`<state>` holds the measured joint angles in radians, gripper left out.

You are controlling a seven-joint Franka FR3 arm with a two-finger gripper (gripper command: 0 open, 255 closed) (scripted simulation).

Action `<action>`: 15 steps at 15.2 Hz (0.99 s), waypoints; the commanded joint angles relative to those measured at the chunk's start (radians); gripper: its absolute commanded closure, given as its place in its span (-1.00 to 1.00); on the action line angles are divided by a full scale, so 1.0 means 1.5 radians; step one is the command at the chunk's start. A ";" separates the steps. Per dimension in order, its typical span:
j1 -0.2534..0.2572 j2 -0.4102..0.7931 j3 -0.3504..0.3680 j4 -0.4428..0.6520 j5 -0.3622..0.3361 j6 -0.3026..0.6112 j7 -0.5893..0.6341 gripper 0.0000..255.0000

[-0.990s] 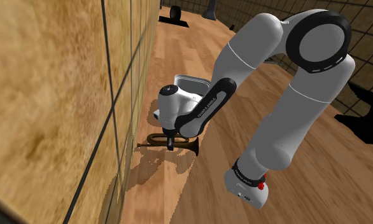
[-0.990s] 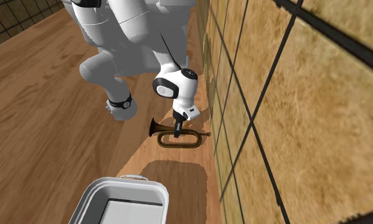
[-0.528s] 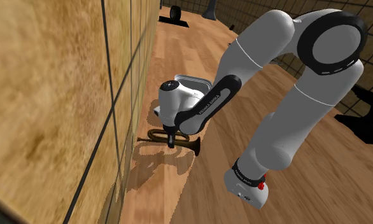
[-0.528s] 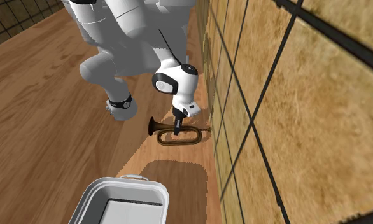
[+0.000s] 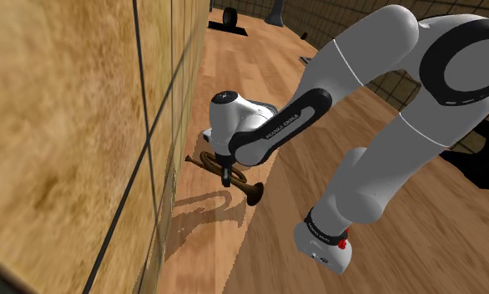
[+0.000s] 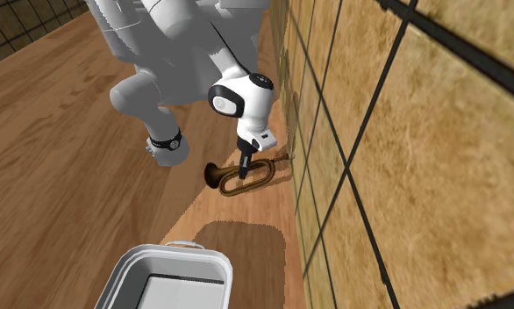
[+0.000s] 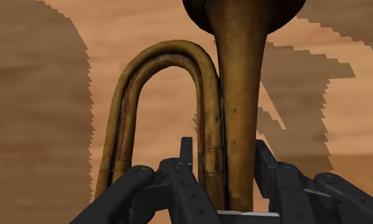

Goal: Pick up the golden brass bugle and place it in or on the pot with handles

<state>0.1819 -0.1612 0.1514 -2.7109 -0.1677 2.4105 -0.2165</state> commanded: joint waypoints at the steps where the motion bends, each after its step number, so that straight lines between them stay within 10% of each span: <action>1: 0.002 -0.019 -0.001 0.004 0.008 -0.022 -0.008 1.00; 15: 0.015 -0.129 -0.009 0.050 0.042 -0.175 -0.046 1.00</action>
<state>0.2027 -0.3414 0.1388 -2.6441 -0.1082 2.1688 -0.2816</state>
